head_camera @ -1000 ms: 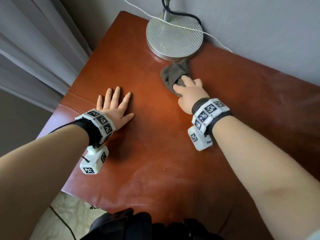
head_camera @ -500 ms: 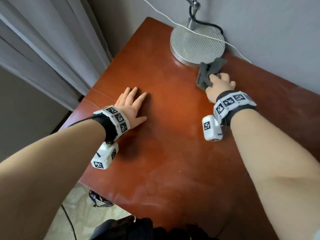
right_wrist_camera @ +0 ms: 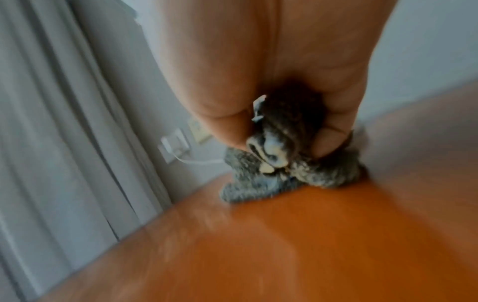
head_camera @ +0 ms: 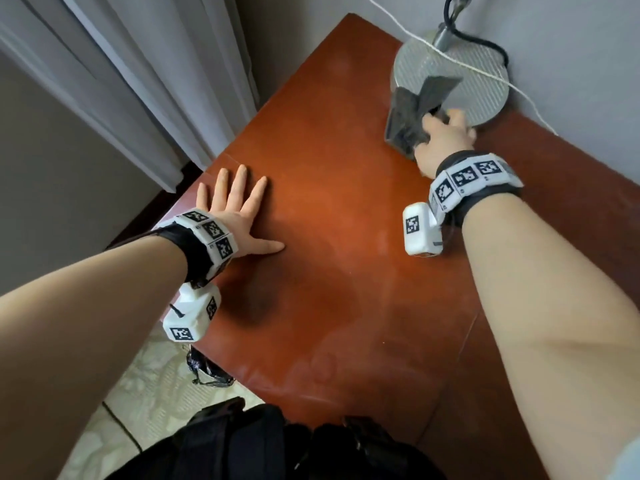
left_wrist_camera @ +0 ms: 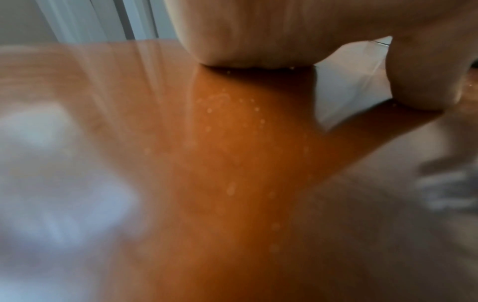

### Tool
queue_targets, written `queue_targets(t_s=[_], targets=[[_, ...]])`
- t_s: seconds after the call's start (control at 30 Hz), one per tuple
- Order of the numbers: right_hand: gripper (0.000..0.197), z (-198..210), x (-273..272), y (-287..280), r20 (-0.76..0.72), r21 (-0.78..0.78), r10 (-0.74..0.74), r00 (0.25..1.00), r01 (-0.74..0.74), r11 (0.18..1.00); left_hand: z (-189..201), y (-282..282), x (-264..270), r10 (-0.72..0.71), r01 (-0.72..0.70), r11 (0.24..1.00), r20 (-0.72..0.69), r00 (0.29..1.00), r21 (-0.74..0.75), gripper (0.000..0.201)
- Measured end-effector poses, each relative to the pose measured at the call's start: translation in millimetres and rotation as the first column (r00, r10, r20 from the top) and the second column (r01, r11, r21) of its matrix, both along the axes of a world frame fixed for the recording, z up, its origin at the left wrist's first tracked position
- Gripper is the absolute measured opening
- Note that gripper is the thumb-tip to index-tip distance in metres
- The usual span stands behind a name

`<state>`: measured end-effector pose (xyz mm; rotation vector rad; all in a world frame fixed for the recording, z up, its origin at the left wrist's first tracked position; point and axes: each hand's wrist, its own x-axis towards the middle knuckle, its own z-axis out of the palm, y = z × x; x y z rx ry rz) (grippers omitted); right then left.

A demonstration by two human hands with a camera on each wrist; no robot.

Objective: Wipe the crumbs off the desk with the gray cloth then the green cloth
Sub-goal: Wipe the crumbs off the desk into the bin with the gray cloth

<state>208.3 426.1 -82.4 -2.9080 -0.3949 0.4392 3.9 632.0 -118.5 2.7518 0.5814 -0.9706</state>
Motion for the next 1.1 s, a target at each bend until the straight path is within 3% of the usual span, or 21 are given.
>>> queue_targets(t_s=[0.07,0.17,0.23,0.3,0.33,0.37,0.4,0.5,0.57,0.63,0.7,0.83,0.9,0.93,1.03,1.1], targets=[[0.047,-11.9,-13.4,13.1,-0.022,-0.110,0.119,0.993,-0.120,0.987,0.6,-0.3,0.6,-0.001,0.001,1.000,-0.007,1.000,-0.004,0.110],[0.056,-21.6,-43.8,15.4,-0.072,0.017,0.417,0.906,-0.417,0.909,2.2,-0.4,1.3,0.005,-0.005,1.000,-0.009,1.000,-0.008,0.109],[0.057,-18.3,-71.2,3.6,-0.174,0.110,0.617,0.767,-0.608,0.786,3.1,-0.9,1.1,0.005,-0.006,1.000,-0.005,1.000,-0.013,0.109],[0.055,-8.8,-92.6,-12.1,-0.343,0.114,0.741,0.577,-0.757,0.643,4.0,-0.3,1.6,0.007,-0.008,1.000,-0.009,1.000,-0.018,0.108],[0.055,-1.8,-96.7,-19.6,-0.435,0.118,0.734,0.522,-0.775,0.621,4.5,0.0,1.5,0.009,-0.009,1.000,-0.014,1.000,-0.023,0.107],[0.054,6.6,-95.6,-24.4,-0.488,0.136,0.707,0.511,-0.756,0.640,4.7,0.2,1.6,0.010,-0.011,1.000,-0.017,1.000,-0.026,0.107],[0.054,14.0,-90.5,-26.5,-0.478,0.165,0.680,0.556,-0.704,0.691,4.8,0.2,1.9,0.012,-0.012,1.000,-0.017,1.000,-0.028,0.106],[0.054,21.9,-66.6,-21.3,-0.177,0.224,0.486,0.856,-0.446,0.867,5.3,0.6,1.8,0.018,-0.018,0.999,-0.020,1.000,-0.036,0.104],[0.051,12.2,-68.1,-10.7,-0.079,0.138,0.316,0.945,-0.304,0.943,5.6,0.6,1.6,0.013,-0.014,0.999,-0.021,1.000,-0.040,0.106],[0.047,-3.6,-88.2,-3.6,-0.109,0.029,0.287,0.952,-0.286,0.958,6.1,0.3,0.5,0.000,0.000,0.999,-0.006,1.000,-0.049,0.112],[0.048,-13.3,-116.2,-6.3,-0.131,0.016,0.372,0.919,-0.374,0.927,6.8,1.1,-3.0,-0.025,0.027,0.998,0.028,0.999,-0.061,0.121],[0.051,-2.3,-167.0,-37.0,-0.365,0.052,0.599,0.713,-0.626,0.778,7.3,6.5,-27.3,-0.115,0.119,0.991,0.063,0.991,-0.064,0.130],[0.053,11.7,-172.2,-47.0,-0.472,0.103,0.565,0.677,-0.594,0.798,10.7,11.3,-46.6,-0.129,0.131,0.991,0.064,0.990,-0.035,0.131],[0.052,17.6,-167.6,-46.3,-0.450,0.138,0.521,0.725,-0.520,0.843,13.3,14.0,-57.2,-0.100,0.101,0.995,0.069,0.993,-0.015,0.131],[0.050,23.4,-140.5,-26.1,-0.170,0.187,0.244,0.955,-0.212,0.959,16.8,24.4,-90.0,0.050,-0.051,0.999,0.063,0.997,0.017,0.130],[0.044,17.0,-136.9,0.7,-0.075,0.102,0.054,0.996,-0.047,0.994,10.9,29.7,-114.0,0.080,-0.081,0.997,0.044,0.996,0.015,0.127]])
